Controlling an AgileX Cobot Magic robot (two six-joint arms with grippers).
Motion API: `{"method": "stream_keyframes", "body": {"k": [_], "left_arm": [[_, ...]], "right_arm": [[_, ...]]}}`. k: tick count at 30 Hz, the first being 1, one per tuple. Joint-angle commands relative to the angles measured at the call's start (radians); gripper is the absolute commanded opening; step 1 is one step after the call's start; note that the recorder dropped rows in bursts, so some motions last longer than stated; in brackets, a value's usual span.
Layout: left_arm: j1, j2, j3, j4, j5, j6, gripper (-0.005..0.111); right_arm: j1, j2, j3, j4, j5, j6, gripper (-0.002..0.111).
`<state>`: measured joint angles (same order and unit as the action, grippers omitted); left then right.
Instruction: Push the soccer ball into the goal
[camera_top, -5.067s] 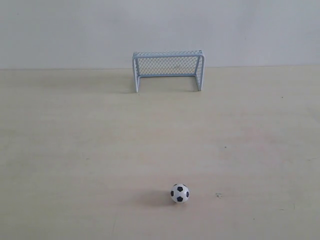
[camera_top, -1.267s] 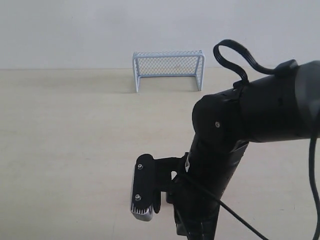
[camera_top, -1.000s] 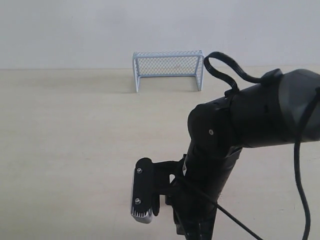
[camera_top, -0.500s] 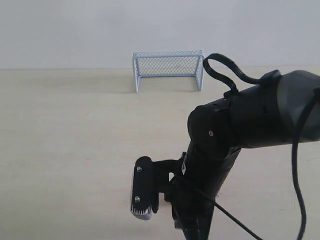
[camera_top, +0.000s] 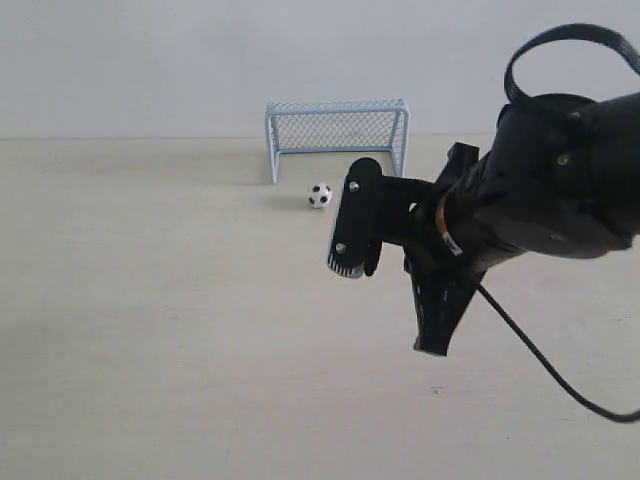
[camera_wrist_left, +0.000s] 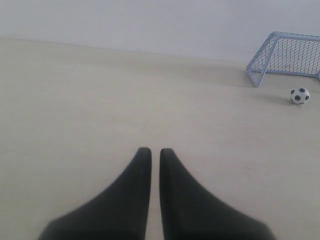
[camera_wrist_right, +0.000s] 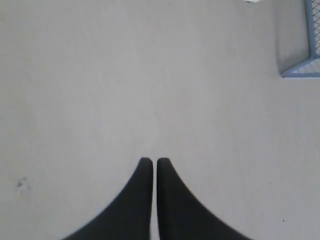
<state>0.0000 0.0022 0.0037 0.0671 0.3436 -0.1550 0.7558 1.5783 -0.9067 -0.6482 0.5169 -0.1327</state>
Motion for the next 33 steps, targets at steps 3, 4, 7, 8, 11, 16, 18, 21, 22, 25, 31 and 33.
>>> {"method": "stream_keyframes", "body": {"k": [3,4,7,8,11,16,18,21,22,25,31,33], "left_arm": [[0.002,-0.002,-0.004,-0.005,-0.004,-0.010,0.006],[0.002,-0.002,-0.004,-0.005,-0.004,-0.010,0.006],[0.002,-0.002,-0.004,-0.005,-0.004,-0.010,0.006],[0.002,-0.002,-0.004,-0.005,-0.004,-0.010,0.006],[0.002,-0.002,-0.004,-0.005,-0.004,-0.010,0.006],[0.002,-0.002,-0.004,-0.005,-0.004,-0.010,0.006],[0.002,-0.002,-0.004,-0.005,-0.004,-0.010,0.006],[0.002,-0.002,-0.004,-0.005,-0.004,-0.010,0.006],[0.002,-0.002,-0.004,-0.005,-0.004,-0.010,0.006],[0.002,-0.002,-0.004,-0.005,-0.004,-0.010,0.006],[0.002,-0.002,-0.004,-0.005,-0.004,-0.010,0.006],[0.002,-0.002,-0.004,-0.005,-0.004,-0.010,0.006]], "right_arm": [[0.166,-0.153,0.040,0.130,0.158,0.073,0.000],[0.202,-0.177,0.040,0.160,0.171,0.085,0.000],[0.261,-0.235,0.059,0.170,0.170,0.188,0.000],[0.271,-0.255,0.076,0.170,0.155,0.219,0.000],[0.324,-0.335,0.161,0.172,0.110,0.365,0.000],[0.396,-0.466,0.228,0.191,0.101,0.590,0.000],[0.396,-0.515,0.257,0.195,0.071,0.606,0.000],[0.396,-0.565,0.291,0.197,0.021,0.630,0.000],[0.396,-0.579,0.290,0.207,0.032,0.667,0.000],[0.396,-0.581,0.290,0.207,0.037,0.693,0.000],[0.396,-0.581,0.290,0.193,0.033,0.695,0.000],[0.396,-0.581,0.290,0.193,0.033,0.695,0.000]]}}
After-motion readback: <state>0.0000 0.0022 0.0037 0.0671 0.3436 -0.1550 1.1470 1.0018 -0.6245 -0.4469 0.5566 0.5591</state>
